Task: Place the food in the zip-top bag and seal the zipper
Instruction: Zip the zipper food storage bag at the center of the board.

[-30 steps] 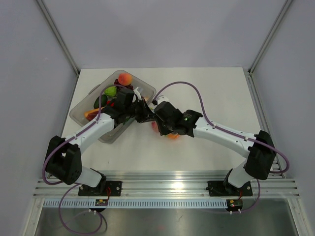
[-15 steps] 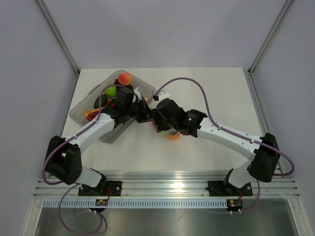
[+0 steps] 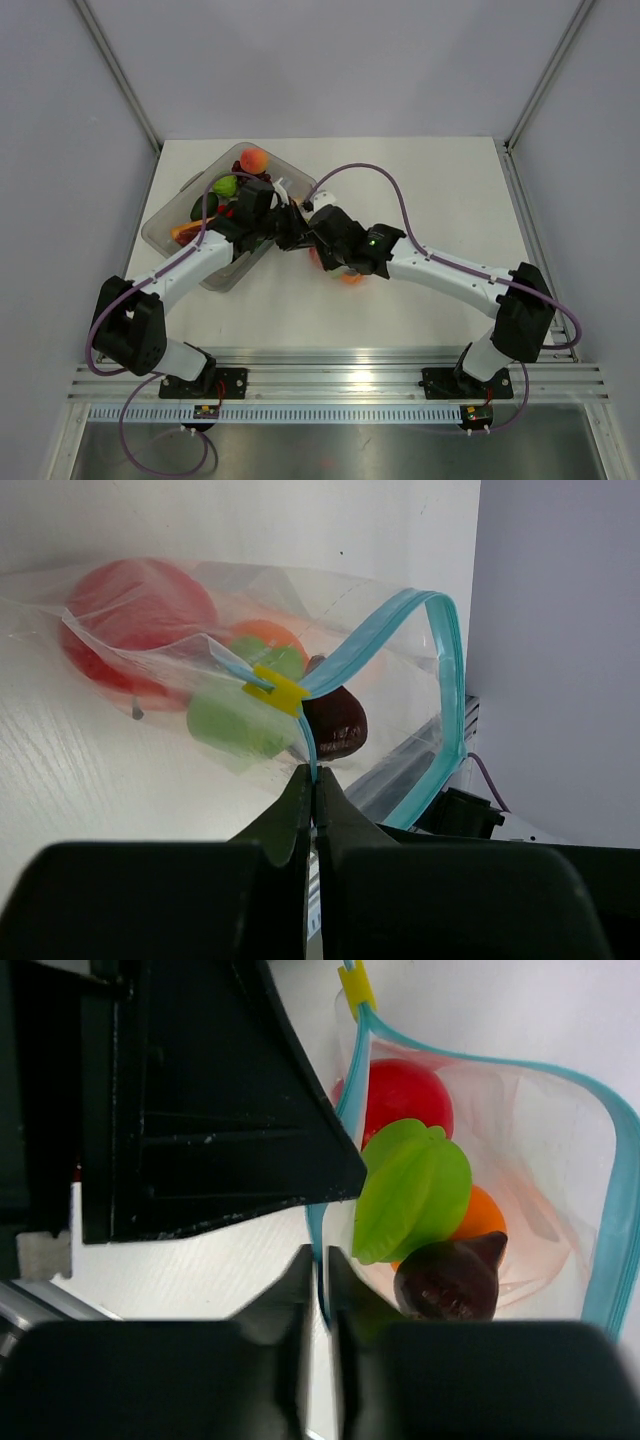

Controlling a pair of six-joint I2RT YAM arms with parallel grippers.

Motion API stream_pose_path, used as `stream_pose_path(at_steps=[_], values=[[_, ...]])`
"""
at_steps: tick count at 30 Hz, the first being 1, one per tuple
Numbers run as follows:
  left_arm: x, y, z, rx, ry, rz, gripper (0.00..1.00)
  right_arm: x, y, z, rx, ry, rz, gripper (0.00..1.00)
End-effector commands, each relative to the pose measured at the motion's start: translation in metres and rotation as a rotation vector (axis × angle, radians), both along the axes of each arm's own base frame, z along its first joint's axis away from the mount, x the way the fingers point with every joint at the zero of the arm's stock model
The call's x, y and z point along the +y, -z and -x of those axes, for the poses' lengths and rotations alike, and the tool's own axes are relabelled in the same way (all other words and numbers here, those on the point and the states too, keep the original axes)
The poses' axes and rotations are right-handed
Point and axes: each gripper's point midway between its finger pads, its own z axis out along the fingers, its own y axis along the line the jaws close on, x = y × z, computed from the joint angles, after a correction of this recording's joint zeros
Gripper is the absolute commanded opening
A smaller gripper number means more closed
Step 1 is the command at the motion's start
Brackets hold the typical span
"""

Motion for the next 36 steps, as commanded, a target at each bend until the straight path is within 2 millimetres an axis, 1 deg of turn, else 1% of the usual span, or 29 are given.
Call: stream_pose_path(at_steps=[1, 2, 3, 4, 5, 6, 7, 8, 9, 10, 11, 12, 13, 14, 16, 18, 20, 22, 24, 25, 26, 27, 28, 29, 30, 32, 33, 35, 36], values=[[-0.008, -0.028, -0.006, -0.082, 0.017, 0.040, 0.12, 0.007, 0.000, -0.009, -0.047, 0.008, 0.011, 0.05], [-0.007, -0.029, -0.007, -0.088, 0.019, 0.038, 0.24, 0.006, 0.000, -0.010, -0.055, 0.014, 0.012, 0.00], [-0.006, -0.029, -0.006, -0.102, 0.033, 0.023, 0.37, 0.004, 0.004, -0.010, -0.055, 0.015, 0.018, 0.00], [-0.005, -0.035, -0.007, -0.125, 0.041, 0.015, 0.53, 0.003, -0.001, -0.008, -0.067, 0.007, 0.007, 0.00], [-0.003, -0.037, -0.008, -0.141, 0.047, -0.004, 0.78, 0.005, -0.005, -0.008, -0.080, -0.001, -0.016, 0.00], [0.006, -0.034, -0.008, -0.166, 0.062, -0.064, 0.86, 0.002, -0.001, -0.005, -0.078, -0.018, -0.014, 0.00], [0.010, -0.036, -0.009, -0.188, 0.068, -0.092, 0.87, 0.000, -0.009, -0.002, -0.092, -0.030, -0.034, 0.00], [0.023, -0.042, -0.015, -0.237, 0.079, -0.144, 0.91, 0.000, -0.007, 0.003, -0.086, -0.056, -0.047, 0.00], [0.030, -0.046, -0.017, -0.260, 0.086, -0.163, 0.91, -0.001, -0.009, 0.005, -0.094, -0.075, -0.048, 0.00], [0.035, -0.049, -0.019, -0.282, 0.102, -0.171, 0.91, -0.003, -0.016, 0.009, -0.106, -0.090, -0.067, 0.00], [0.041, -0.057, -0.023, -0.310, 0.115, -0.172, 0.90, -0.004, -0.013, 0.013, -0.101, -0.110, -0.073, 0.00], [0.049, -0.059, -0.024, -0.346, 0.161, -0.174, 0.88, -0.001, -0.016, 0.019, -0.097, -0.154, -0.091, 0.00], [0.052, -0.061, -0.024, -0.373, 0.191, -0.175, 0.85, -0.002, -0.023, 0.022, -0.107, -0.167, -0.111, 0.00], [0.059, -0.059, -0.028, -0.419, 0.221, -0.210, 0.82, -0.001, -0.021, 0.029, -0.093, -0.197, -0.124, 0.00], [0.063, -0.056, -0.031, -0.470, 0.245, -0.247, 0.74, -0.002, -0.025, 0.034, -0.098, -0.223, -0.141, 0.00], [0.067, -0.050, -0.038, -0.526, 0.255, -0.281, 0.69, -0.002, -0.024, 0.038, -0.093, -0.242, -0.156, 0.00], [0.062, -0.050, -0.037, -0.574, 0.303, -0.251, 0.70, -0.003, -0.022, 0.042, -0.082, -0.254, -0.157, 0.00], [0.058, -0.047, -0.031, -0.599, 0.336, -0.220, 0.77, -0.003, -0.023, 0.045, -0.076, -0.261, -0.164, 0.00], [0.056, -0.052, -0.031, -0.668, 0.351, -0.200, 0.81, -0.003, -0.025, 0.046, -0.072, -0.262, -0.174, 0.00], [0.057, -0.046, -0.022, -0.680, 0.363, -0.198, 0.82, -0.003, -0.025, 0.047, -0.070, -0.265, -0.175, 0.00], [0.055, -0.051, -0.021, -0.751, 0.390, -0.183, 0.82, -0.003, -0.025, 0.048, -0.068, -0.268, -0.175, 0.00], [0.054, -0.050, -0.015, -0.779, 0.400, -0.170, 0.82, -0.003, -0.026, 0.049, -0.068, -0.271, -0.181, 0.00], [0.056, -0.058, -0.011, -0.855, 0.406, -0.177, 0.82, -0.003, -0.027, 0.051, -0.066, -0.276, -0.184, 0.00], [0.057, -0.053, -0.008, -0.900, 0.407, -0.173, 0.83, -0.004, -0.027, 0.052, -0.064, -0.280, -0.186, 0.00], [0.057, -0.054, -0.005, -0.934, 0.413, -0.165, 0.84, -0.004, -0.028, 0.053, -0.063, -0.282, -0.188, 0.00], [0.059, -0.058, 0.003, -1.025, 0.429, -0.152, 0.84, -0.007, -0.024, 0.055, -0.054, -0.285, -0.182, 0.00], [0.056, -0.059, 0.009, -1.051, 0.453, -0.130, 0.84, -0.008, -0.026, 0.056, -0.057, -0.285, -0.187, 0.00], [0.053, -0.058, 0.023, -1.134, 0.505, -0.088, 0.83, -0.010, -0.025, 0.057, -0.057, -0.286, -0.185, 0.00], [0.053, -0.056, 0.026, -1.156, 0.510, -0.082, 0.83, -0.010, -0.026, 0.058, -0.060, -0.287, -0.191, 0.00]])
